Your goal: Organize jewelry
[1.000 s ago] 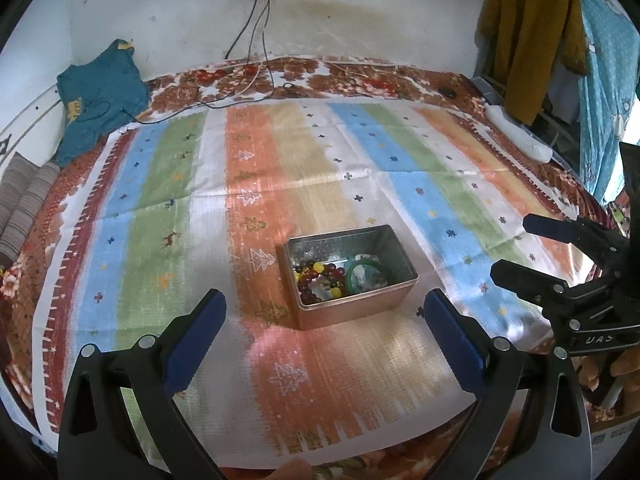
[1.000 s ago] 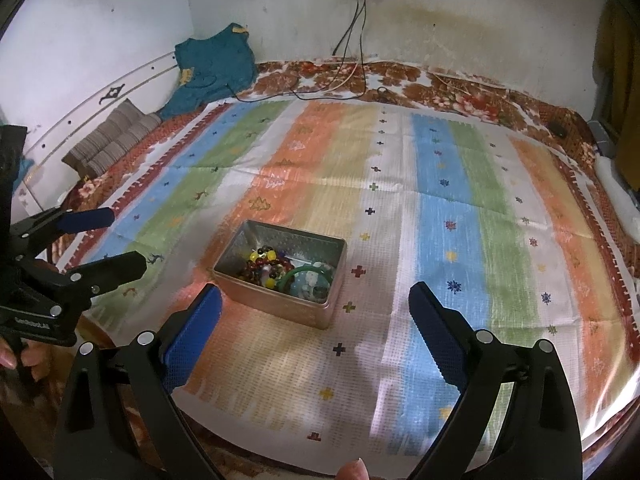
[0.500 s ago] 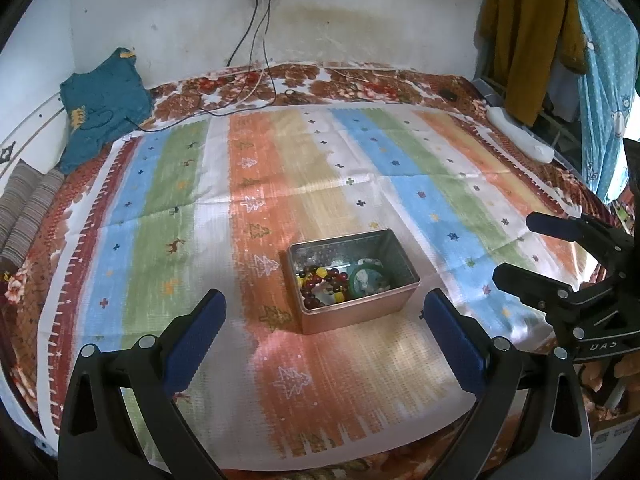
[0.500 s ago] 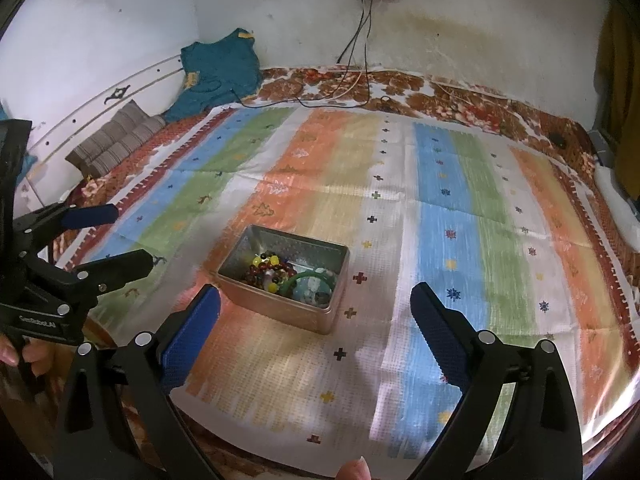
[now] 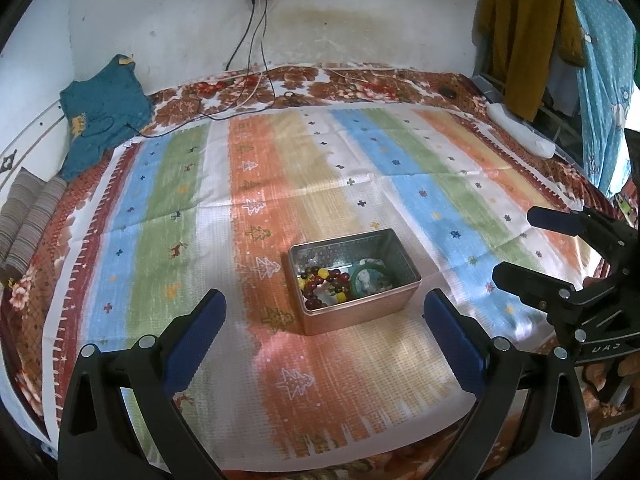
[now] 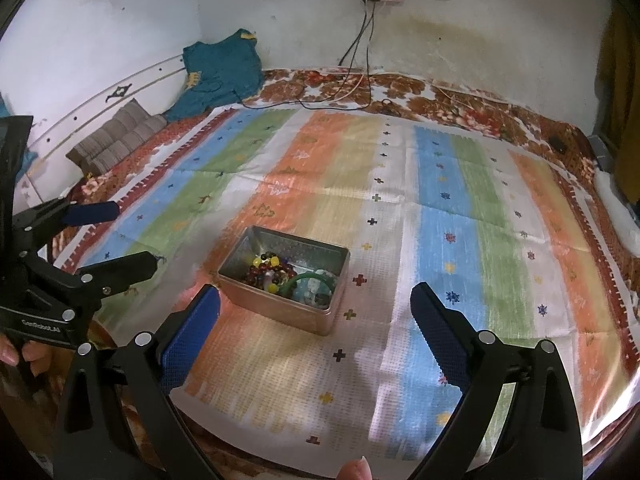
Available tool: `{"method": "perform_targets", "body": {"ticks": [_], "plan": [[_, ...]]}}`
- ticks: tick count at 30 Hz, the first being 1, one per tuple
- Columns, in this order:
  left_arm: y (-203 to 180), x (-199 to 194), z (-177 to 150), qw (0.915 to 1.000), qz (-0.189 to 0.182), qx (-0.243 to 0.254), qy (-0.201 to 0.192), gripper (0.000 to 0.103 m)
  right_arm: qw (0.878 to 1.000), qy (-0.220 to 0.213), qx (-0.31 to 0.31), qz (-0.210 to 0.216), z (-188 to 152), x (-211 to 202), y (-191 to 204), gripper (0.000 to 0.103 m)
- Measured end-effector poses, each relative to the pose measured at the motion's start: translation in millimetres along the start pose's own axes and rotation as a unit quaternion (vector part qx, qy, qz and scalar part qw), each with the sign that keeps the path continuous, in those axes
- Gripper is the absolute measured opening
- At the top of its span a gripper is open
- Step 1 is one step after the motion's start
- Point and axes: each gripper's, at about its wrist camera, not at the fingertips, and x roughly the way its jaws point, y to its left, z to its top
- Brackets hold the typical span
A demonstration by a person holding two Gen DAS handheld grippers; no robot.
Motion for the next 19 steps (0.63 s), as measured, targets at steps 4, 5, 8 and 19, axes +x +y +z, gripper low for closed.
{"method": "perform_targets", "body": {"ticks": [4, 5, 8, 19], "plan": [[0.1, -1.8, 0.9, 1.0, 0.002, 0.006, -0.005, 0.097, 1.0, -0.003, 0.0, -0.002, 0.2, -1.1, -0.6, 0.097], [0.3, -2.1, 1.1, 1.0, 0.003, 0.007, -0.006, 0.097, 1.0, -0.003, 0.0, -0.001, 0.1, -1.1, -0.4, 0.097], [0.5, -3.6, 0.7, 0.9999, 0.003, 0.007, -0.01, 0.097, 1.0, -0.007, -0.001, 0.0, 0.4, -2.5, -1.0, 0.097], [-7.0, -8.4, 0.1, 0.9995, 0.003, 0.017, -0.027, 0.097, 1.0, -0.021, -0.005, 0.0, -0.2, -8.0, 1.4, 0.097]]}}
